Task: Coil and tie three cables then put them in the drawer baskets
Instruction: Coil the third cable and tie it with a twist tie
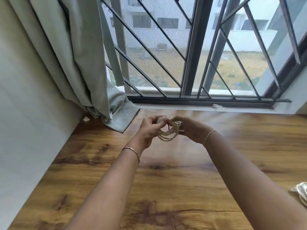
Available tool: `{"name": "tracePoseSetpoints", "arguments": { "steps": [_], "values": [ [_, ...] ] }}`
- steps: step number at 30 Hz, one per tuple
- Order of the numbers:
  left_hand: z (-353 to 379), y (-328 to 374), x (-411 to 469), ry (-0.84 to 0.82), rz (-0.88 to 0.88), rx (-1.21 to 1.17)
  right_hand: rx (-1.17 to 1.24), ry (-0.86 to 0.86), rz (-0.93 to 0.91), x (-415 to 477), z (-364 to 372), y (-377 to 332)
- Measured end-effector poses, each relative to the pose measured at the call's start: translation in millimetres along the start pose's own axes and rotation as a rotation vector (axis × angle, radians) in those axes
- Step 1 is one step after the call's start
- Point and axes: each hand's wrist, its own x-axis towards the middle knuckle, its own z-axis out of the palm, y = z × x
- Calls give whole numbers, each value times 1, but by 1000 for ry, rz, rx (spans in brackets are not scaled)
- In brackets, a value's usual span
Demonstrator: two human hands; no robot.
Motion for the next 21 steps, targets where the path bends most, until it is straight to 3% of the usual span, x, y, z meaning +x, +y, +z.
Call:
{"name": "tracePoseSetpoints", "arguments": {
  "steps": [6, 17, 21],
  "values": [
    [-3, 1, -1, -25, -45, -16, -97, -35, -47, 1, -4, 7],
    [-3, 10, -3, -10, -125, -75, -125, 167, -232, 10, 11, 15],
    [-4, 12, -1, 8, -158, -65, -269, 370, -388, 9, 21, 16]
  ]
}}
